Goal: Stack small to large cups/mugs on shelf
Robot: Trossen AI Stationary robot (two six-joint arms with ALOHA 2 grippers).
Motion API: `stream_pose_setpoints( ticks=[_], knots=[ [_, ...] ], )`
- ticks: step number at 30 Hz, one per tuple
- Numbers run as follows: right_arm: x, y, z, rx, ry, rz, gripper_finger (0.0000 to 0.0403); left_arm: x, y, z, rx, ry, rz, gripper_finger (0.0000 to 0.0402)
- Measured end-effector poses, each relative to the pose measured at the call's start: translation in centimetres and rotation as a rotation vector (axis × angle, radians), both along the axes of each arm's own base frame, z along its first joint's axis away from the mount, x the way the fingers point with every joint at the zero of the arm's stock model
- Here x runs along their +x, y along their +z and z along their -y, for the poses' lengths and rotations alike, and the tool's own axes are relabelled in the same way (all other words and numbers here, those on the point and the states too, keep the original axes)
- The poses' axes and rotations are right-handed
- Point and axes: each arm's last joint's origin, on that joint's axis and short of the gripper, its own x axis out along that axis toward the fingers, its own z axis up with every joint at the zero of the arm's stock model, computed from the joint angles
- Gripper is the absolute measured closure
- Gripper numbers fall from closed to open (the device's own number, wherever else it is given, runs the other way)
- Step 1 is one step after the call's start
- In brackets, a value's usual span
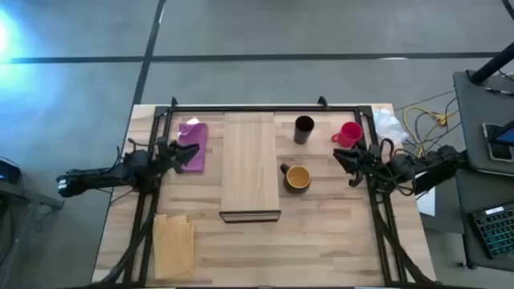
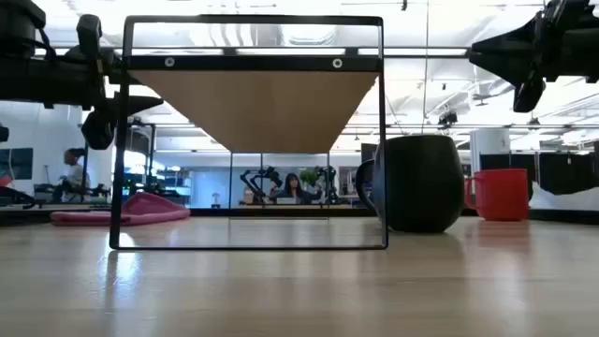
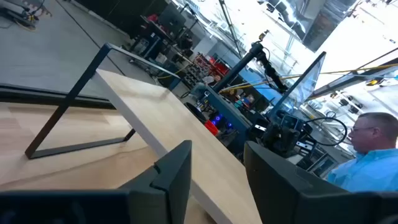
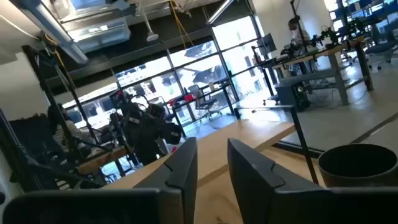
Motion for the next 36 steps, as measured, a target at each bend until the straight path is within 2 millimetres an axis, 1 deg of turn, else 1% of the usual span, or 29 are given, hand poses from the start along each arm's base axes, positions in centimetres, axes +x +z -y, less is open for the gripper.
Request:
stream_pose_setpoints(
  ticks=[33, 34, 35, 36],
  knots=[
    [0.00, -0.01, 0.00, 0.000, 0.001, 0.000, 0.0321, 0.00, 0.00, 0.00, 0.000, 0.000, 0.000, 0.0269],
    [0.00, 0.03, -0.01, 0.011, 0.006, 0.009, 0.0321, 0.00, 0.00, 0.00, 0.000, 0.000, 0.000, 0.0269],
    [0.00, 0.09, -0.06, 0.073, 0.040, 0.042, 0.0321, 0.00, 0.00, 0.00, 0.000, 0.000, 0.000, 0.0269],
    [-0.01, 0.21, -0.18, 0.200, 0.118, 0.102, 0.0321, 0.00, 0.00, 0.00, 0.000, 0.000, 0.000, 0.0269]
  ],
)
